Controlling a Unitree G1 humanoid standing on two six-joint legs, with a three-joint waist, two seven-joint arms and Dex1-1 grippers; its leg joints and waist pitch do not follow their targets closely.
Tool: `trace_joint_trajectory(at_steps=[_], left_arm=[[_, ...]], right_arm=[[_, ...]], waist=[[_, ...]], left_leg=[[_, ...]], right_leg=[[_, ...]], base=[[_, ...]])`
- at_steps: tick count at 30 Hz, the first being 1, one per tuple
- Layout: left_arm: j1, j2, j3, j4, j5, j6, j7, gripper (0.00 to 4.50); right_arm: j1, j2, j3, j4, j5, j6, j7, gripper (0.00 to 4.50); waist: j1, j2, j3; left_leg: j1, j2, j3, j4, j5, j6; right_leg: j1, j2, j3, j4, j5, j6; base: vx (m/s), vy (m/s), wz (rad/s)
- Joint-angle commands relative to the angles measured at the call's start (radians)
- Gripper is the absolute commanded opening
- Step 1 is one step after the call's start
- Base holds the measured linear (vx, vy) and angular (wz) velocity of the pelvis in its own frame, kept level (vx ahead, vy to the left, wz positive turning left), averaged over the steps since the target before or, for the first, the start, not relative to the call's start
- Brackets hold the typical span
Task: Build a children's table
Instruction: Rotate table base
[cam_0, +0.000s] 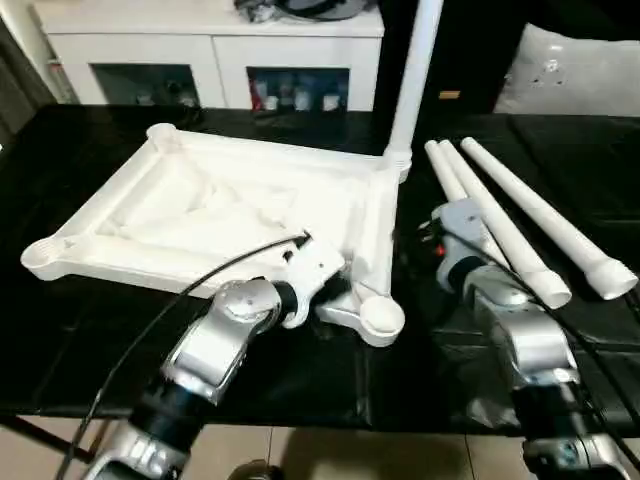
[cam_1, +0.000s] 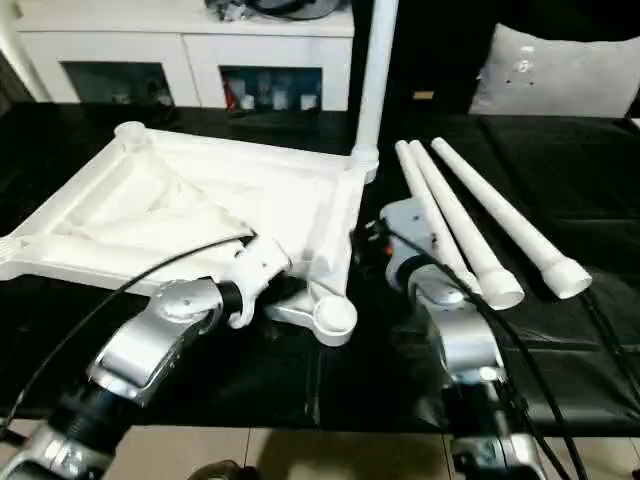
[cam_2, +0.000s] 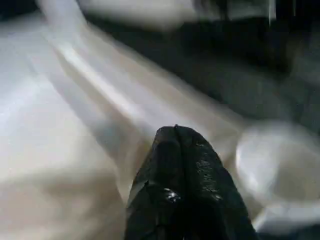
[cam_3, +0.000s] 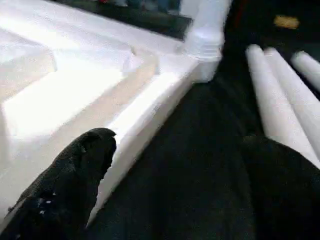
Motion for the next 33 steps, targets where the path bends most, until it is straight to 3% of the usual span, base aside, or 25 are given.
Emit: trace_joint_trajectory(at_steps=[1, 5, 9, 10, 11, 12, 13, 14, 15, 16, 17, 18, 19, 20, 21, 22, 23, 24, 25, 26, 27, 28, 29, 31, 33], left_arm=[[0.035, -0.001, 0.052, -0.064, 0.000, -0.005, 0.083, 0.44], [0.080, -0.011, 0.132, -0.112, 0.014, -0.018, 0.177, 0.44], [0.110, -0.006, 0.194, -0.155, 0.037, -0.021, 0.234, 0.44], [0.116, -0.013, 0.223, -0.168, 0.031, -0.016, 0.255, 0.44], [0.124, -0.026, 0.263, -0.189, 0.009, -0.005, 0.276, 0.44], [0.126, -0.030, 0.275, -0.196, 0.002, -0.002, 0.281, 0.44], [0.141, -0.031, 0.295, -0.230, -0.018, 0.015, 0.292, 0.44], [0.144, -0.029, 0.297, -0.237, -0.022, 0.019, 0.294, 0.44], [0.146, -0.027, 0.295, -0.240, -0.020, 0.021, 0.295, 0.44], [0.152, -0.026, 0.295, -0.250, -0.020, 0.028, 0.299, 0.44], [0.161, -0.030, 0.301, -0.264, -0.022, 0.043, 0.308, 0.44], [0.170, -0.033, 0.304, -0.278, -0.019, 0.055, 0.316, 0.44], [0.178, -0.030, 0.304, -0.291, -0.013, 0.060, 0.320, 0.44], [0.186, -0.028, 0.302, -0.302, -0.010, 0.065, 0.320, 0.44], [0.188, -0.027, 0.301, -0.306, -0.009, 0.066, 0.319, 0.44], [0.198, -0.027, 0.300, -0.322, -0.010, 0.075, 0.316, 0.44], [0.201, -0.026, 0.299, -0.329, -0.010, 0.082, 0.316, 0.44], [0.202, -0.022, 0.296, -0.333, -0.008, 0.088, 0.314, 0.44], [0.203, -0.012, 0.289, -0.340, -0.006, 0.097, 0.311, 0.44], [0.204, -0.006, 0.285, -0.345, -0.006, 0.102, 0.309, 0.44], [0.205, -0.003, 0.284, -0.349, -0.005, 0.106, 0.309, 0.44], [0.211, 0.005, 0.280, -0.362, -0.004, 0.117, 0.309, 0.44], [0.222, 0.006, 0.285, -0.384, -0.010, 0.131, 0.309, 0.44], [0.225, 0.010, 0.294, -0.392, -0.017, 0.139, 0.308, 0.44], [0.220, 0.012, 0.297, -0.383, -0.021, 0.133, 0.304, 0.44]], right_arm=[[0.048, 0.009, -0.025, -0.113, 0.016, 0.035, -0.006, 4.50], [0.111, 0.048, -0.049, -0.233, 0.055, 0.004, -0.030, 4.50], [0.157, 0.079, -0.047, -0.315, 0.097, 0.032, -0.036, 4.50], [0.170, 0.084, -0.040, -0.326, 0.103, 0.044, -0.029, 4.50], [0.185, 0.087, -0.030, -0.339, 0.101, 0.052, -0.026, 4.50], [0.189, 0.088, -0.027, -0.342, 0.099, 0.052, -0.025, 4.50], [0.202, 0.092, -0.029, -0.359, 0.097, 0.044, -0.024, 4.50], [0.205, 0.092, -0.030, -0.363, 0.096, 0.042, -0.023, 4.50], [0.207, 0.093, -0.032, -0.366, 0.100, 0.035, -0.020, 4.50], [0.214, 0.098, -0.043, -0.379, 0.116, 0.028, -0.014, 4.50], [0.226, 0.105, -0.061, -0.406, 0.148, 0.030, -0.005, 4.50], [0.239, 0.103, -0.071, -0.435, 0.175, 0.038, 0.005, 4.50], [0.254, 0.095, -0.074, -0.462, 0.194, 0.051, 0.019, 4.50], [0.266, 0.085, -0.073, -0.478, 0.199, 0.057, 0.028, 4.50], [0.270, 0.082, -0.072, -0.482, 0.200, 0.059, 0.032, 4.50], [0.283, 0.064, -0.067, -0.489, 0.190, 0.055, 0.043, 4.50], [0.287, 0.056, -0.063, -0.487, 0.166, 0.050, 0.032, 4.50], [0.284, 0.061, -0.069, -0.479, 0.154, 0.053, 0.012, 4.50], [0.282, 0.059, -0.066, -0.478, 0.128, 0.053, -0.009, 4.50], [0.280, 0.057, -0.065, -0.478, 0.113, 0.054, -0.022, 4.50], [0.280, 0.059, -0.066, -0.480, 0.112, 0.061, -0.029, 4.50], [0.280, 0.064, -0.069, -0.491, 0.110, 0.088, -0.054, 4.50], [0.285, 0.060, -0.067, -0.499, 0.133, 0.114, -0.048, 4.50], [0.298, 0.055, -0.058, -0.501, 0.138, 0.092, -0.039, 4.50], [0.306, 0.061, -0.054, -0.499, 0.145, 0.084, -0.035, 4.50]], waist=[[-0.003, -0.018, -0.062], [-0.010, -0.022, -0.057], [-0.015, -0.017, -0.054], [-0.013, -0.018, -0.055], [-0.017, -0.023, -0.051], [-0.011, -0.005, -0.049], [-0.019, -0.014, -0.051], [-0.030, 0.004, -0.054], [-0.032, 0.014, -0.063], [-0.053, 0.011, -0.059], [-0.056, 0.004, -0.058], [-0.052, -0.015, -0.058], [-0.018, -0.069, -0.063], [0.004, -0.060, -0.061], [0.010, -0.059, -0.045], [0.017, -0.039, -0.054], [0.018, -0.013, -0.067], [0.007, -0.010, -0.062], [0.016, 0.011, -0.066], [0.008, -0.005, -0.056], [0.008, -0.005, -0.056], [0.016, 0.006, -0.049], [0.017, 0.014, -0.046], [0.017, 0.019, -0.034], [0.015, 0.021, -0.034]], left_leg=[[0.025, 0.083, -0.023, -0.072, -0.089, 0.067], [0.022, 0.079, -0.021, -0.075, -0.116, 0.060], [0.027, 0.081, -0.024, -0.078, -0.131, 0.048], [0.075, 0.085, 0.023, -0.046, -0.196, -0.104], [0.059, 0.076, 0.025, -0.054, -0.192, -0.156], [0.096, 0.093, 0.023, -0.066, -0.217, -0.213], [0.080, 0.145, -0.049, -0.122, -0.228, -0.163], [0.078, 0.178, -0.060, -0.141, -0.225, -0.109], [0.102, 0.214, -0.081, -0.145, -0.217, -0.090], [0.089, 0.248, -0.100, -0.158, -0.169, 0.003], [0.082, 0.244, -0.084, -0.151, -0.167, 0.113], [0.051, 0.166, -0.029, -0.098, -0.195, 0.196], [-0.014, -0.025, 0.046, 0.079, -0.176, 0.179], [-0.025, -0.018, 0.025, 0.087, -0.116, 0.156], [-0.042, -0.011, 0.003, 0.053, -0.015, 0.092], [-0.025, 0.012, -0.015, 0.006, -0.009, 0.064], [-0.005, 0.058, -0.045, -0.022, -0.005, 0.088], [-0.010, 0.067, -0.056, -0.033, -0.011, 0.091], [0.009, 0.078, -0.058, -0.035, -0.034, 0.086], [0.018, 0.090, -0.061, -0.047, -0.121, 0.066], [0.018, 0.090, -0.061, -0.047, -0.121, 0.066], [0.022, 0.079, -0.052, -0.049, -0.154, 0.034], [0.024, 0.079, -0.052, -0.052, -0.171, 0.027], [0.039, 0.090, -0.054, -0.066, -0.275, -0.001], [0.047, 0.088, -0.058, -0.071, -0.337, -0.021]], right_leg=[[0.032, -0.088, 0.045, -0.067, 0.162, -0.242], [0.030, -0.088, 0.046, -0.076, 0.074, -0.211], [0.023, -0.086, 0.047, -0.079, 0.033, -0.197], [-0.018, -0.035, 0.090, -0.101, -0.070, -0.131], [-0.007, -0.009, 0.086, -0.097, -0.089, -0.111], [-0.043, 0.040, 0.074, -0.098, -0.073, -0.057], [-0.016, 0.016, 0.032, -0.031, 0.009, -0.068], [-0.014, -0.001, 0.026, -0.040, 0.028, -0.079], [-0.037, -0.016, 0.021, -0.021, 0.043, -0.095], [-0.036, -0.031, 0.011, 0.004, 0.049, -0.133], [-0.038, -0.046, 0.009, 0.005, 0.060, -0.199], [-0.024, -0.066, 0.029, -0.049, 0.099, -0.320], [0.040, -0.083, 0.081, -0.138, 0.090, -0.360], [0.050, -0.116, 0.095, -0.137, 0.046, -0.315], [0.050, -0.109, 0.088, -0.126, -0.044, -0.118], [0.046, -0.087, 0.071, -0.121, -0.079, 0.018], [0.037, -0.084, 0.060, -0.111, -0.009, 0.066], [0.037, -0.067, 0.049, -0.096, 0.022, 0.067], [0.019, -0.061, 0.040, -0.105, 0.013, 0.064], [0.019, -0.075, 0.042, -0.107, -0.061, 0.001], [0.019, -0.075, 0.042, -0.107, -0.061, 0.001], [0.013, -0.076, 0.045, -0.121, -0.195, -0.040], [0.011, -0.076, 0.044, -0.125, -0.245, -0.048], [-0.003, -0.078, 0.046, -0.137, -0.399, -0.061], [-0.003, -0.086, 0.048, -0.141, -0.447, -0.064]], base=[[0.000, 0.000, 0.00], [0.000, 0.000, 0.00], [0.000, 0.000, 0.00], [-0.051, 0.012, -0.25], [-0.051, 0.012, -0.25], [-0.045, 0.005, -0.47], [-0.006, -0.027, -0.34], [-0.006, -0.027, -0.34], [-0.010, -0.072, -0.03], [-0.007, -0.120, 0.13], [-0.007, -0.120, 0.13], [-0.011, -0.163, 0.06], [0.000, -0.175, 0.06], [0.000, -0.175, 0.06], [-0.011, -0.159, -0.02], [-0.034, -0.131, -0.04], [-0.034, -0.131, -0.04], [-0.035, -0.077, 0.01], [0.000, 0.000, 0.00], [0.000, 0.000, 0.00], [0.000, 0.000, 0.00], [0.000, 0.000, 0.00], [0.000, 0.000, 0.00], [0.000, 0.000, 0.00], [0.000, 0.000, 0.00]])
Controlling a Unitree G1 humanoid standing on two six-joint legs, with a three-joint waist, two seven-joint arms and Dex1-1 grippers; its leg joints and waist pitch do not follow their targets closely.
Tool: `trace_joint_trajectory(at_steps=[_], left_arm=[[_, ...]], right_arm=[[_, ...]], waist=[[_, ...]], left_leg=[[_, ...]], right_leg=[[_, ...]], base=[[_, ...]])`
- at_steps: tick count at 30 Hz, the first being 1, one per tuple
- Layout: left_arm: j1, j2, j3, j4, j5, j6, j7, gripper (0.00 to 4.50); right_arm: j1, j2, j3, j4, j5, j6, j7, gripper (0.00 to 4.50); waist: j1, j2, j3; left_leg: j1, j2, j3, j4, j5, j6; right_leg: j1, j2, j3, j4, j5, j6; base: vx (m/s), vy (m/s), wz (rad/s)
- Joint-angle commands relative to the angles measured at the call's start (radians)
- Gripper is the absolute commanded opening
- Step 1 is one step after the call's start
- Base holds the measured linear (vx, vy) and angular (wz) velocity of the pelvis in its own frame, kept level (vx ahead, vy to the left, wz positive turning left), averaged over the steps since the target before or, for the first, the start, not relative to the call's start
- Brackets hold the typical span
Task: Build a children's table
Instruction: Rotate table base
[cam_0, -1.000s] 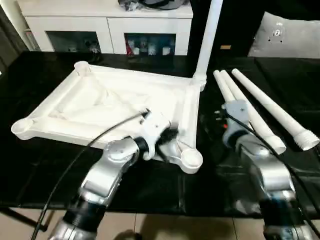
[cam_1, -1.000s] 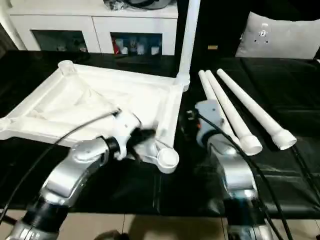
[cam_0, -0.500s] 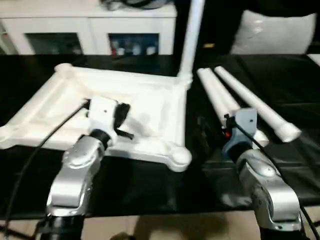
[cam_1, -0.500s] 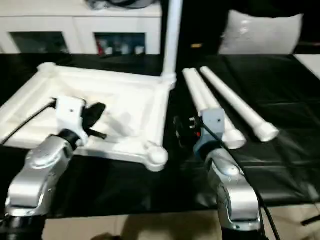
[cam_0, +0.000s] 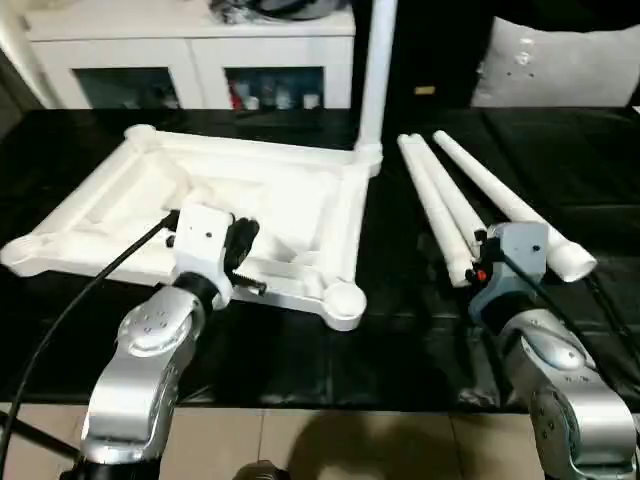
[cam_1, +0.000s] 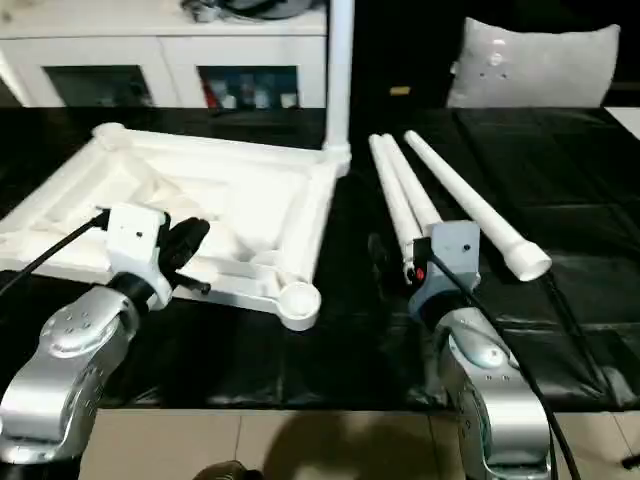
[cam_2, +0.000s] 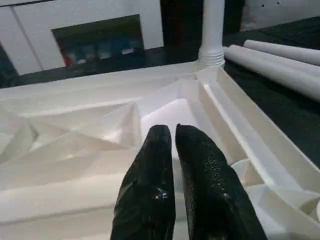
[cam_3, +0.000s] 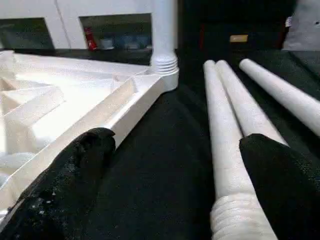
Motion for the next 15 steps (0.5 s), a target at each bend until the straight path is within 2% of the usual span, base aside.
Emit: trace_joint_trajectory(at_steps=[1, 2, 3, 4, 5, 6, 7, 11, 12, 13, 14, 15], left_arm=[[-0.012, 0.004, 0.011, 0.004, -0.009, -0.004, -0.007, 0.44], [-0.015, -0.016, 0.025, 0.013, -0.025, -0.012, 0.004, 0.44], [-0.016, -0.029, 0.034, 0.017, -0.036, -0.016, 0.012, 0.44], [-0.014, -0.047, 0.044, 0.019, -0.047, -0.026, 0.026, 0.44], [-0.009, -0.060, 0.048, 0.015, -0.056, -0.030, 0.034, 0.44], [-0.006, -0.062, 0.045, 0.013, -0.058, -0.031, 0.033, 0.44], [0.009, -0.059, 0.025, 0.007, -0.052, -0.028, 0.025, 0.44], [0.036, -0.049, -0.011, 0.001, -0.039, -0.035, 0.011, 0.44], [0.040, -0.053, -0.011, 0.002, -0.041, -0.033, 0.012, 0.44], [0.041, -0.051, -0.014, 0.005, -0.037, -0.031, 0.011, 0.44], [0.042, -0.048, -0.018, 0.007, -0.033, -0.031, 0.009, 0.44], [0.044, -0.042, -0.024, 0.011, -0.026, -0.030, 0.007, 0.44]], right_arm=[[0.008, 0.004, 0.013, -0.011, 0.010, -0.011, 0.002, 4.50], [0.011, 0.011, 0.025, -0.007, 0.001, -0.018, 0.000, 4.50], [0.013, 0.014, 0.032, -0.004, -0.006, -0.021, -0.003, 4.50], [0.013, 0.020, 0.039, -0.001, -0.012, -0.028, -0.008, 4.50], [0.010, 0.023, 0.043, 0.000, -0.015, -0.028, -0.014, 4.50], [0.009, 0.023, 0.045, 0.001, -0.016, -0.028, -0.015, 4.50], [0.004, 0.018, 0.052, 0.006, -0.021, -0.030, -0.014, 4.50], [-0.005, 0.008, 0.052, 0.014, -0.022, -0.034, -0.008, 4.50], [-0.011, -0.003, 0.052, 0.021, -0.022, -0.037, 0.000, 4.50], [-0.015, -0.013, 0.054, 0.028, -0.026, -0.041, 0.008, 4.50], [-0.018, -0.018, 0.055, 0.030, -0.029, -0.043, 0.011, 4.50], [-0.022, -0.026, 0.058, 0.036, -0.034, -0.045, 0.017, 4.50]], waist=[[-0.009, 0.001, -0.041], [-0.008, 0.002, -0.043], [-0.010, 0.004, -0.048], [-0.012, -0.004, -0.049], [-0.011, -0.003, -0.051], [-0.009, -0.001, -0.052], [-0.009, -0.006, -0.052], [-0.007, -0.004, -0.053], [-0.008, -0.011, -0.051], [-0.008, -0.009, -0.048], [-0.008, -0.008, -0.045], [-0.009, -0.011, -0.039]], left_leg=[[0.018, 0.090, -0.049, -0.092, -0.299, -0.005], [0.015, 0.093, -0.050, -0.093, -0.284, -0.004], [0.015, 0.097, -0.048, -0.093, -0.252, 0.001], [0.013, 0.097, -0.046, -0.093, -0.233, 0.006], [0.008, 0.094, -0.042, -0.090, -0.202, 0.014], [0.010, 0.094, -0.040, -0.088, -0.192, 0.017], [0.011, 0.092, -0.035, -0.086, -0.176, 0.027], [0.011, 0.092, -0.031, -0.083, -0.147, 0.041], [0.018, 0.092, -0.029, -0.086, -0.192, 0.035], [0.030, 0.090, -0.027, -0.090, -0.271, 0.022], [0.037, 0.088, -0.025, -0.092, -0.309, 0.018], [0.044, 0.080, -0.021, -0.094, -0.358, 0.016]], right_leg=[[0.021, -0.154, 0.080, -0.119, -0.423, -0.016], [0.023, -0.155, 0.080, -0.115, -0.384, -0.019], [0.024, -0.157, 0.080, -0.110, -0.300, -0.037], [0.027, -0.157, 0.079, -0.108, -0.263, -0.049], [0.031, -0.162, 0.080, -0.102, -0.220, -0.065], [0.028, -0.163, 0.081, -0.102, -0.206, -0.071], [0.028, -0.163, 0.082, -0.102, -0.186, -0.079], [0.029, -0.164, 0.082, -0.100, -0.168, -0.074], [0.034, -0.163, 0.080, -0.102, -0.220, -0.068], [0.036, -0.161, 0.080, -0.109, -0.326, -0.056], [0.035, -0.160, 0.079, -0.115, -0.383, -0.048], [0.039, -0.156, 0.078, -0.130, -0.487, -0.025]], base=[[0.000, 0.000, 0.00], [0.000, 0.000, 0.00], [0.000, 0.000, 0.00], [0.000, 0.000, 0.00], [0.000, 0.000, 0.00], [0.000, 0.000, 0.00], [0.000, 0.000, 0.00], [0.000, 0.000, 0.00], [0.000, 0.000, 0.00], [0.000, 0.000, 0.00], [0.000, 0.000, 0.00], [0.000, 0.000, 0.00]])
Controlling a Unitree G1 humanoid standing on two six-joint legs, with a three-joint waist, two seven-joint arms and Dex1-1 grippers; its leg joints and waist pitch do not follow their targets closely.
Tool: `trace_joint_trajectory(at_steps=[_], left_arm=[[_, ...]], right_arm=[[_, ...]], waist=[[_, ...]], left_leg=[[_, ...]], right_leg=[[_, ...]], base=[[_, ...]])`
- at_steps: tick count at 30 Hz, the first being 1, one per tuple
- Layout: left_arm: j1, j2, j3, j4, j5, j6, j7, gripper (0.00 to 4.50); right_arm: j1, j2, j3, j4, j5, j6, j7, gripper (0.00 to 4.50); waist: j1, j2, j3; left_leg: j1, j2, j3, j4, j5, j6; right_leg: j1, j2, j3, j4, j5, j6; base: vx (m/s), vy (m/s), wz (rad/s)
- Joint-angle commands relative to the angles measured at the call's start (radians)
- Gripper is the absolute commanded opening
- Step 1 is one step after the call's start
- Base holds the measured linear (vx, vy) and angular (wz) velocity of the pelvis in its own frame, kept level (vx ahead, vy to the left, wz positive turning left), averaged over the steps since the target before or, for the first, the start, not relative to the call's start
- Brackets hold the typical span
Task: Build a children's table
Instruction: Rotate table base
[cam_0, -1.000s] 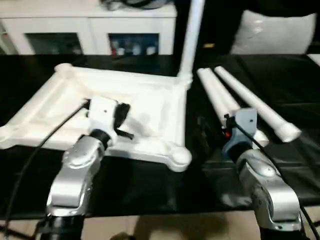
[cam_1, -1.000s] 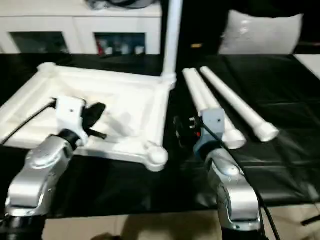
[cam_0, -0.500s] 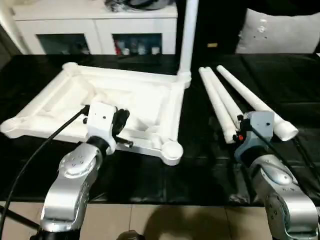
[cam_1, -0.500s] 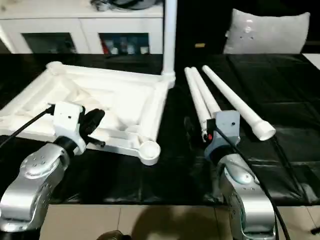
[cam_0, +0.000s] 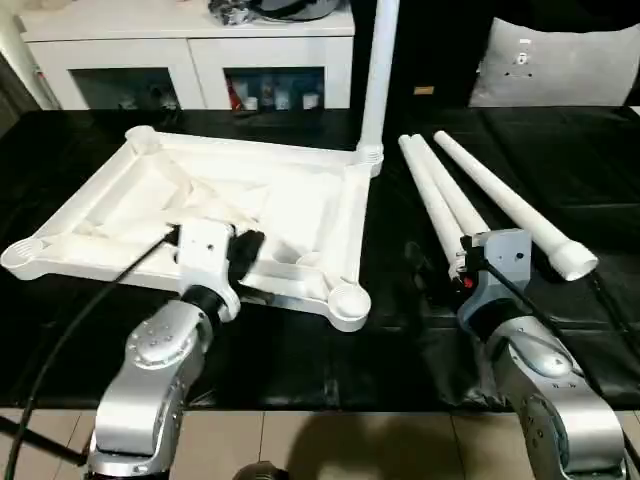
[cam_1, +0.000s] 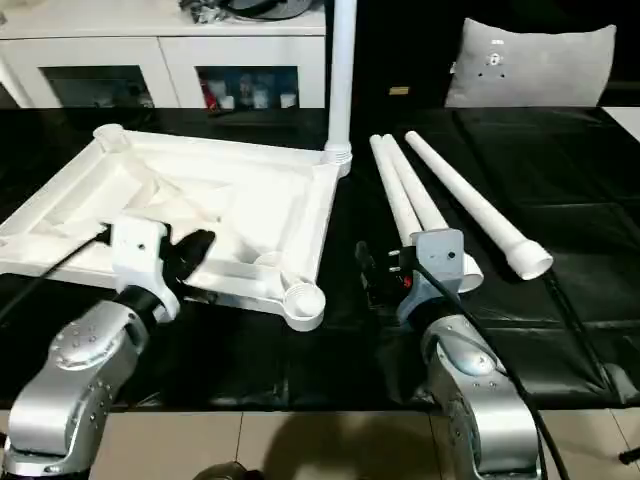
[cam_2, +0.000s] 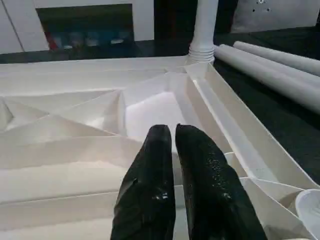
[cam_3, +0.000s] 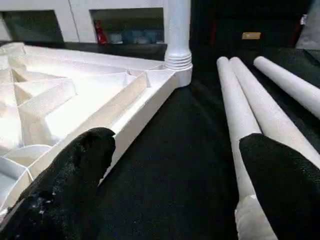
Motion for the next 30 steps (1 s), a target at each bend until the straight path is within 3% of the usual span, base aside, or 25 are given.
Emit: trace_joint_trajectory(at_steps=[1, 3, 4, 5, 6, 7, 8, 9, 10, 11, 12, 13, 15, 16, 17, 18, 19, 21, 23, 24, 25, 26, 27, 28, 30], left_arm=[[0.001, 0.010, -0.010, -0.001, 0.012, 0.000, -0.006, 0.44], [0.006, 0.011, -0.011, 0.004, 0.011, -0.005, -0.005, 0.44], [0.008, 0.011, -0.009, 0.007, 0.008, -0.009, -0.002, 0.44], [0.008, 0.011, -0.009, 0.009, 0.006, -0.010, -0.001, 0.44], [0.007, 0.012, -0.009, 0.011, 0.005, -0.011, 0.002, 0.44], [0.007, 0.011, -0.008, 0.011, 0.003, -0.011, 0.002, 0.44], [0.007, 0.011, -0.008, 0.011, 0.003, -0.011, 0.003, 0.44], [0.007, 0.011, -0.008, 0.011, 0.003, -0.011, 0.004, 0.44], [0.007, 0.010, -0.008, 0.011, 0.003, -0.012, 0.005, 0.44], [0.006, 0.008, -0.007, 0.011, 0.002, -0.011, 0.008, 0.44], [0.006, 0.007, -0.007, 0.011, 0.003, -0.011, 0.009, 0.44], [0.005, 0.006, -0.008, 0.012, 0.004, -0.011, 0.010, 0.44], [0.004, 0.005, -0.007, 0.012, 0.003, -0.011, 0.012, 0.44], [0.005, 0.005, -0.007, 0.012, 0.003, -0.012, 0.013, 0.44], [0.004, 0.005, -0.008, 0.013, 0.002, -0.013, 0.015, 0.44], [0.004, 0.005, -0.008, 0.013, 0.002, -0.013, 0.015, 0.44], [0.002, 0.004, -0.009, 0.014, 0.001, -0.013, 0.018, 0.44], [0.001, 0.001, -0.008, 0.015, 0.003, -0.014, 0.021, 0.44], [0.001, 0.000, -0.008, 0.015, 0.003, -0.015, 0.024, 0.44], [0.001, 0.000, -0.008, 0.015, 0.003, -0.015, 0.025, 0.44], [0.000, 0.000, -0.007, 0.015, 0.003, -0.015, 0.025, 0.44], [-0.001, 0.002, -0.007, 0.015, 0.002, -0.018, 0.025, 0.44], [-0.001, 0.002, -0.007, 0.015, 0.002, -0.018, 0.025, 0.44], [-0.001, 0.004, -0.007, 0.016, 0.001, -0.022, 0.023, 0.44], [-0.004, 0.011, -0.008, 0.017, -0.007, -0.032, 0.008, 0.44]], right_arm=[[-0.012, -0.009, 0.005, 0.003, -0.013, -0.009, 0.009, 4.50], [-0.022, -0.018, 0.014, 0.013, -0.018, -0.001, 0.019, 4.50], [-0.031, -0.022, 0.019, 0.023, -0.018, 0.016, 0.020, 4.50], [-0.035, -0.020, 0.019, 0.027, -0.014, 0.029, 0.019, 4.50], [-0.040, -0.022, 0.021, 0.030, -0.017, 0.028, 0.018, 4.50], [-0.041, -0.025, 0.024, 0.032, -0.017, 0.021, 0.023, 4.50], [-0.042, -0.027, 0.027, 0.032, -0.017, 0.015, 0.027, 4.50], [-0.042, -0.032, 0.033, 0.034, -0.023, 0.014, 0.029, 4.50], [-0.042, -0.035, 0.036, 0.036, -0.026, 0.012, 0.029, 4.50], [-0.042, -0.038, 0.040, 0.039, -0.028, 0.007, 0.029, 4.50], [-0.042, -0.039, 0.042, 0.041, -0.027, 0.004, 0.031, 4.50], [-0.043, -0.041, 0.045, 0.042, -0.027, 0.003, 0.033, 4.50], [-0.044, -0.045, 0.050, 0.043, -0.028, 0.004, 0.036, 4.50], [-0.044, -0.046, 0.053, 0.042, -0.029, 0.004, 0.038, 4.50], [-0.045, -0.048, 0.055, 0.042, -0.029, 0.004, 0.040, 4.50], [-0.045, -0.048, 0.055, 0.042, -0.029, 0.004, 0.040, 4.50], [-0.048, -0.053, 0.057, 0.045, -0.029, 0.003, 0.046, 4.50], [-0.052, -0.059, 0.060, 0.049, -0.027, -0.001, 0.053, 4.50], [-0.055, -0.063, 0.064, 0.052, -0.028, -0.012, 0.062, 4.50], [-0.055, -0.063, 0.065, 0.052, -0.028, -0.014, 0.063, 4.50], [-0.057, -0.071, 0.077, 0.050, -0.031, -0.009, 0.075, 4.50], [-0.060, -0.076, 0.085, 0.049, -0.037, -0.003, 0.080, 4.50], [-0.060, -0.076, 0.085, 0.049, -0.037, -0.003, 0.080, 4.50], [-0.063, -0.074, 0.085, 0.052, -0.040, -0.001, 0.077, 4.50], [-0.079, -0.073, 0.079, 0.062, -0.044, 0.020, 0.064, 4.50]], waist=[[-0.007, -0.008, -0.036], [-0.016, -0.013, -0.020], [-0.034, 0.003, -0.026], [-0.038, -0.004, -0.018], [-0.041, 0.002, -0.019], [-0.037, 0.003, -0.017], [-0.033, 0.001, -0.018], [-0.041, -0.022, -0.012], [-0.014, -0.073, -0.031], [0.007, -0.063, -0.050], [0.002, -0.070, -0.054], [-0.003, -0.073, -0.052], [-0.003, -0.042, -0.056], [-0.003, -0.003, -0.065], [-0.007, 0.005, -0.046], [-0.033, 0.027, -0.056], [-0.071, 0.022, -0.072], [-0.090, 0.011, -0.079], [-0.095, -0.019, -0.075], [-0.071, -0.064, -0.068], [-0.049, -0.079, -0.080], [-0.032, -0.059, -0.063], [-0.029, -0.051, -0.064], [-0.029, -0.016, -0.059], [-0.049, 0.009, -0.075]], left_leg=[[0.039, 0.082, -0.037, -0.085, -0.381, 0.008], [0.079, 0.068, -0.031, -0.081, -0.481, 0.010], [0.171, 0.086, -0.009, -0.063, -0.527, -0.042], [0.202, 0.100, -0.023, -0.072, -0.569, -0.060], [0.195, 0.177, -0.054, -0.132, -0.653, -0.079], [0.179, 0.206, -0.053, -0.162, -0.701, -0.085], [0.176, 0.233, -0.016, -0.193, -0.739, -0.081], [0.156, 0.170, 0.010, -0.164, -0.713, -0.047], [0.057, 0.017, 0.040, -0.026, -0.459, 0.011], [0.027, 0.012, 0.018, 0.033, -0.287, 0.052], [-0.050, 0.006, -0.031, 0.088, -0.087, 0.099], [-0.070, -0.011, -0.044, 0.088, -0.005, 0.092], [-0.072, -0.011, -0.047, 0.040, 0.117, 0.109], [-0.065, 0.019, -0.053, -0.007, 0.147, 0.132], [-0.026, 0.056, -0.064, -0.047, 0.050, 0.126], [0.022, 0.133, -0.136, -0.077, -0.084, 0.182], [0.113, 0.198, -0.195, -0.105, -0.233, 0.247], [0.154, 0.195, -0.219, -0.079, -0.033, 0.440], [0.117, 0.134, -0.173, -0.053, 0.101, 0.502], [-0.004, -0.010, -0.061, 0.010, -0.026, 0.377], [-0.068, -0.053, -0.041, 0.075, -0.049, 0.318], [-0.093, -0.009, -0.067, 0.082, -0.019, 0.150], [-0.090, -0.007, -0.066, 0.059, 0.002, 0.113], [-0.047, 0.026, -0.070, -0.005, -0.002, 0.083], [0.011, 0.076, -0.094, -0.047, 0.003, 0.127]], right_leg=[[0.035, -0.137, 0.074, -0.122, -0.545, -0.025], [0.026, -0.129, 0.061, -0.157, -0.723, 0.005], [-0.026, -0.078, 0.080, -0.175, -0.755, 0.032], [-0.041, -0.060, 0.054, -0.156, -0.683, 0.041], [-0.031, -0.071, 0.033, -0.073, -0.476, 0.031], [-0.024, -0.081, 0.025, -0.021, -0.384, 0.023], [-0.027, -0.099, 0.013, 0.044, -0.242, -0.010], [-0.020, -0.121, 0.041, -0.012, -0.251, -0.035], [0.072, -0.175, 0.117, -0.107, -0.470, -0.016], [0.118, -0.237, 0.176, -0.126, -0.543, -0.019], [0.151, -0.241, 0.169, -0.110, -0.554, 0.001], [0.131, -0.189, 0.137, -0.103, -0.466, 0.012], [0.124, -0.140, 0.082, -0.108, -0.302, -0.047], [0.122, -0.114, 0.040, -0.108, -0.234, -0.038], [0.092, -0.099, 0.023, -0.120, -0.280, -0.019], [0.073, -0.072, 0.010, -0.046, -0.254, 0.001], [0.017, -0.086, 0.018, 0.038, -0.205, -0.049], [-0.052, -0.091, 0.038, 0.095, -0.108, 0.012], [-0.060, -0.116, 0.076, 0.058, -0.005, 0.061], [0.047, -0.143, 0.122, -0.054, 0.111, 0.014], [0.129, -0.178, 0.167, -0.069, 0.162, -0.003], [0.137, -0.206, 0.144, -0.078, 0.146, -0.068], [0.142, -0.177, 0.119, -0.077, 0.087, -0.078], [0.120, -0.156, 0.090, -0.090, -0.041, -0.106], [0.086, -0.095, 0.056, -0.037, 0.011, -0.107]], base=[[0.000, 0.000, 0.00], [0.000, 0.000, 0.00], [0.000, 0.000, 0.00], [0.000, 0.000, 0.00], [0.033, 0.024, -0.50], [0.057, 0.019, -0.63], [0.057, 0.019, -0.63], [0.064, -0.053, -0.54], [0.144, -0.088, -0.37], [0.144, -0.088, -0.37], [0.159, -0.081, -0.18], [0.096, -0.069, -0.10], [0.099, -0.051, -0.07], [0.131, 0.022, -0.04], [0.131, 0.022, -0.04], [0.169, 0.065, -0.06], [0.187, 0.060, -0.02], [0.174, 0.046, 0.04], [0.110, 0.016, 0.10], [0.088, -0.036, 0.12], [0.090, -0.065, 0.08], [0.090, -0.065, 0.08], [0.079, -0.050, -0.13], [0.076, -0.018, -0.10], [0.083, 0.005, -0.03]])
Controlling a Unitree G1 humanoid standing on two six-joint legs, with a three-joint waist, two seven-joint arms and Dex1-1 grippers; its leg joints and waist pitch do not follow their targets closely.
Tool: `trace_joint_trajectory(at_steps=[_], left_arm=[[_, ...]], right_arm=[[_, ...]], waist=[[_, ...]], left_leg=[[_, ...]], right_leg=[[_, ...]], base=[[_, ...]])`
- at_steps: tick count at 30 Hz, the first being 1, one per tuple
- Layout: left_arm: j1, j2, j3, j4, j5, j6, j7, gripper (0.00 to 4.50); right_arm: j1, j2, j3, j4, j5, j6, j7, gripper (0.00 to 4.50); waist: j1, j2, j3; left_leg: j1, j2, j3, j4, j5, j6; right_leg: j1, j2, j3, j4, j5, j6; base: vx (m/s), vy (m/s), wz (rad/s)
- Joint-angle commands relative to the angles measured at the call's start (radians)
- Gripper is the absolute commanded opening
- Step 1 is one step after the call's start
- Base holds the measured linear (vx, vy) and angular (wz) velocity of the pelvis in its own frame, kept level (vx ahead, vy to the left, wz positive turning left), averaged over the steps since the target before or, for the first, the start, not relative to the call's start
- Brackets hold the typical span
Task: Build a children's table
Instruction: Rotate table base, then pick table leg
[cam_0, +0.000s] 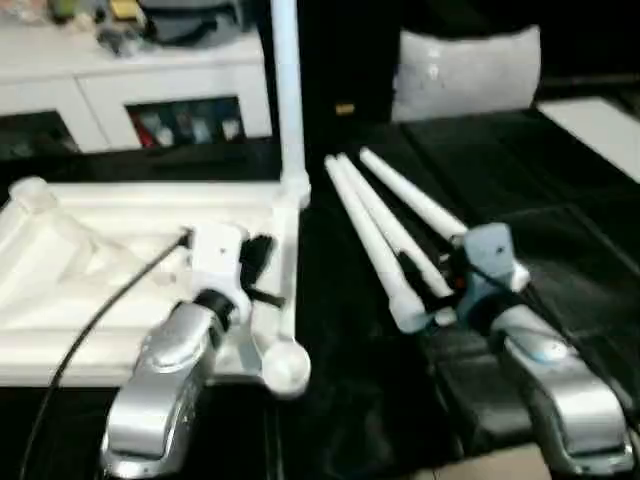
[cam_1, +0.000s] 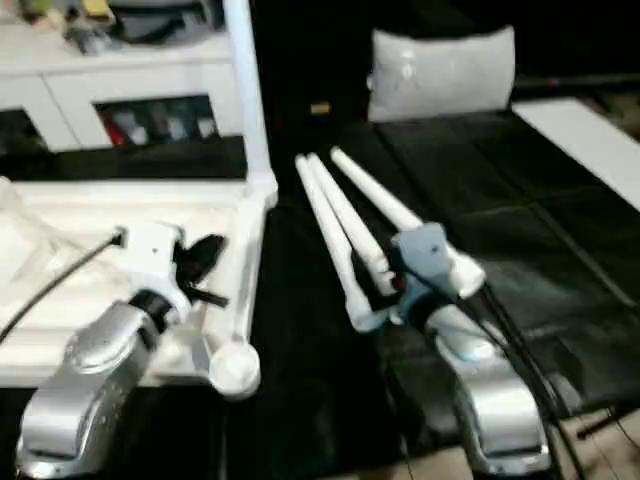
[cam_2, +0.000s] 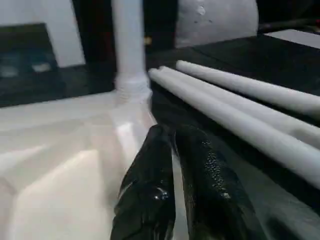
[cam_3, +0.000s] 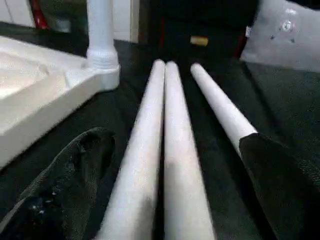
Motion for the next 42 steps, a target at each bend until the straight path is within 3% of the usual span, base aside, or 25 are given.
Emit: trace_joint_trajectory(at_steps=[1, 2, 3, 4, 5, 6, 7, 8, 9, 10, 11, 13, 15, 16, 19, 22, 25, 27, 28, 30, 33, 39, 42], left_arm=[[-0.008, 0.017, 0.010, 0.001, -0.004, -0.005, -0.015, 0.44], [-0.011, 0.032, -0.001, 0.001, -0.005, -0.001, -0.037, 0.44], [-0.011, 0.045, -0.011, -0.005, -0.015, 0.001, -0.066, 0.44], [-0.009, 0.063, -0.029, -0.017, -0.023, 0.003, -0.100, 0.44], [-0.009, 0.090, -0.061, -0.032, -0.020, 0.011, -0.145, 0.44], [-0.009, 0.090, -0.061, -0.032, -0.020, 0.011, -0.145, 0.44], [-0.015, 0.102, -0.077, -0.032, -0.025, 0.016, -0.166, 0.62], [-0.024, 0.113, -0.086, -0.029, -0.028, 0.023, -0.182, 0.73], [-0.026, 0.117, -0.088, -0.027, -0.030, 0.024, -0.184, 0.79], [-0.030, 0.121, -0.089, -0.023, -0.035, 0.029, -0.189, 0.82], [-0.036, 0.134, -0.096, -0.022, -0.037, 0.037, -0.202, 0.92], [-0.047, 0.170, -0.113, -0.024, -0.039, 0.060, -0.239, 1.04], [-0.060, 0.204, -0.126, -0.029, -0.040, 0.079, -0.275, 1.19], [-0.076, 0.229, -0.131, -0.035, -0.050, 0.091, -0.309, 1.34], [-0.091, 0.246, -0.131, -0.041, -0.070, 0.106, -0.341, 1.50], [-0.100, 0.277, -0.144, -0.064, -0.096, 0.135, -0.384, 1.56], [-0.096, 0.310, -0.165, -0.091, -0.114, 0.156, -0.425, 1.56], [-0.092, 0.326, -0.175, -0.109, -0.122, 0.166, -0.444, 1.56], [-0.091, 0.334, -0.180, -0.119, -0.126, 0.174, -0.455, 1.56], [-0.092, 0.336, -0.183, -0.122, -0.127, 0.173, -0.461, 1.56], [-0.094, 0.338, -0.183, -0.126, -0.136, 0.179, -0.461, 1.85], [-0.101, 0.351, -0.198, -0.134, -0.132, 0.185, -0.461, 2.31], [-0.102, 0.351, -0.205, -0.138, -0.127, 0.191, -0.458, 2.43]], right_arm=[[-0.032, -0.002, 0.010, 0.010, -0.005, 0.021, -0.006, 4.50], [-0.048, -0.002, -0.001, 0.017, -0.002, 0.037, -0.015, 4.50], [-0.066, -0.005, -0.008, 0.024, -0.001, 0.063, -0.023, 4.50], [-0.088, -0.011, -0.012, 0.036, -0.008, 0.092, -0.033, 4.50], [-0.124, -0.017, -0.016, 0.060, -0.017, 0.143, -0.047, 4.50], [-0.124, -0.017, -0.016, 0.060, -0.017, 0.143, -0.047, 4.50], [-0.160, -0.013, -0.017, 0.083, -0.015, 0.172, -0.047, 4.50], [-0.195, -0.009, -0.013, 0.108, -0.005, 0.200, -0.035, 4.50], [-0.205, -0.008, -0.012, 0.114, -0.003, 0.209, -0.030, 4.50], [-0.218, -0.009, -0.008, 0.125, -0.002, 0.225, -0.023, 4.50], [-0.236, -0.017, 0.007, 0.141, -0.011, 0.251, -0.017, 4.50], [-0.286, -0.027, 0.031, 0.182, -0.010, 0.313, 0.001, 4.50], [-0.349, -0.019, 0.031, 0.227, 0.004, 0.412, -0.008, 4.50], [-0.413, -0.001, 0.018, 0.289, 0.013, 0.465, -0.023, 4.50], [-0.470, 0.007, 0.016, 0.353, 0.007, 0.506, -0.029, 4.50], [-0.519, 0.015, 0.022, 0.441, 0.002, 0.504, -0.014, 4.50], [-0.551, 0.020, 0.022, 0.491, 0.005, 0.516, -0.010, 4.50], [-0.565, 0.025, 0.018, 0.504, 0.009, 0.534, -0.015, 4.50], [-0.573, 0.028, 0.016, 0.515, 0.009, 0.550, -0.020, 4.50], [-0.577, 0.028, 0.022, 0.525, 0.007, 0.561, -0.021, 4.50], [-0.579, 0.026, 0.035, 0.546, 0.010, 0.570, -0.004, 4.50], [-0.581, 0.040, 0.012, 0.581, 0.008, 0.581, -0.027, 4.50], [-0.578, 0.042, 0.019, 0.598, 0.007, 0.584, -0.023, 4.50]], waist=[[-0.009, 0.005, -0.048], [-0.017, 0.003, -0.064], [-0.012, -0.005, -0.062], [0.001, -0.015, -0.065], [0.008, -0.015, -0.064], [0.010, -0.016, -0.060], [0.011, -0.015, -0.057], [0.008, -0.012, -0.049], [0.005, -0.014, -0.044], [0.003, -0.016, -0.037], [0.002, -0.017, -0.034], [0.000, -0.019, -0.026], [-0.002, -0.021, -0.022], [-0.006, -0.021, -0.021], [-0.004, -0.020, -0.024], [0.006, -0.027, -0.028], [0.012, -0.023, -0.034], [0.014, -0.024, -0.042], [0.018, -0.023, -0.050], [0.022, -0.025, -0.049], [0.030, -0.023, -0.044], [0.026, -0.025, -0.034], [0.025, -0.023, -0.034]], left_leg=[[0.042, 0.098, -0.042, -0.083, 0.060, 0.145], [0.061, 0.110, -0.060, -0.063, 0.251, 0.221], [0.051, 0.107, -0.056, -0.047, 0.400, 0.247], [0.019, 0.078, -0.036, -0.039, 0.489, 0.213], [0.014, 0.072, -0.027, -0.042, 0.477, 0.184], [0.005, 0.063, -0.017, -0.054, 0.361, 0.125], [0.007, 0.067, -0.015, -0.062, 0.282, 0.100], [0.012, 0.075, -0.011, -0.075, 0.121, 0.056], [0.012, 0.076, -0.007, -0.089, -0.002, 0.019], [0.019, 0.077, -0.001, -0.096, -0.095, -0.003], [0.019, 0.077, 0.002, -0.102, -0.136, -0.011], [0.027, 0.073, 0.010, -0.111, -0.244, -0.048], [0.030, 0.075, 0.013, -0.114, -0.275, -0.061], [0.031, 0.072, 0.012, -0.116, -0.304, -0.084], [0.030, 0.075, 0.015, -0.120, -0.292, -0.099], [0.025, 0.075, 0.030, -0.117, -0.203, -0.077], [0.023, 0.079, 0.035, -0.119, -0.150, -0.068], [0.019, 0.077, 0.037, -0.113, -0.087, -0.058], [0.017, 0.076, 0.039, -0.106, -0.017, -0.042], [0.012, 0.073, 0.044, -0.100, 0.038, -0.018], [0.014, 0.077, 0.046, -0.105, -0.029, -0.024], [0.020, 0.080, 0.046, -0.118, -0.154, -0.079], [0.021, 0.082, 0.046, -0.120, -0.166, -0.092]], right_leg=[[0.000, -0.071, 0.023, -0.041, 0.141, -0.159], [-0.018, -0.081, 0.021, -0.019, 0.267, -0.159], [-0.031, -0.106, 0.038, -0.021, 0.359, -0.160], [-0.011, -0.113, 0.046, -0.015, 0.495, -0.158], [-0.010, -0.115, 0.045, -0.015, 0.523, -0.155], [-0.003, -0.115, 0.038, -0.021, 0.489, -0.154], [-0.003, -0.117, 0.036, -0.027, 0.440, -0.157], [-0.008, -0.117, 0.037, -0.039, 0.319, -0.178], [-0.003, -0.119, 0.040, -0.047, 0.228, -0.195], [-0.009, -0.121, 0.046, -0.058, 0.150, -0.204], [-0.008, -0.123, 0.048, -0.062, 0.105, -0.206], [-0.020, -0.122, 0.053, -0.077, -0.089, -0.202], [-0.029, -0.122, 0.056, -0.084, -0.170, -0.192], [-0.036, -0.123, 0.057, -0.087, -0.261, -0.181], [-0.040, -0.123, 0.056, -0.087, -0.249, -0.170], [-0.040, -0.124, 0.055, -0.081, -0.142, -0.189], [-0.038, -0.118, 0.050, -0.071, -0.047, -0.200], [-0.034, -0.113, 0.046, -0.057, 0.089, -0.202], [-0.030, -0.113, 0.045, -0.048, 0.185, -0.202], [-0.033, -0.109, 0.043, -0.044, 0.274, -0.203], [-0.034, -0.115, 0.044, -0.052, 0.193, -0.207], [-0.041, -0.116, 0.049, -0.064, -0.003, -0.193], [-0.044, -0.116, 0.050, -0.066, -0.022, -0.184]], base=[[0.075, 0.045, 0.02], [0.075, 0.045, 0.02], [0.000, 0.000, 0.00], [0.000, 0.000, 0.00], [0.000, 0.000, 0.00], [0.000, 0.000, 0.00], [-0.062, 0.019, -0.06], [-0.062, 0.019, -0.06], [-0.080, 0.009, -0.03], [-0.086, -0.005, 0.00], [-0.086, -0.005, 0.00], [-0.084, -0.020, 0.03], [-0.084, -0.021, 0.01], [-0.080, -0.010, -0.03], [-0.047, -0.005, -0.03], [0.000, 0.000, 0.00], [0.000, 0.000, 0.00], [0.000, 0.000, 0.00], [0.000, 0.000, 0.00], [0.000, 0.000, 0.00], [0.000, 0.000, 0.00], [0.000, 0.000, 0.00], [0.000, 0.000, 0.00]])
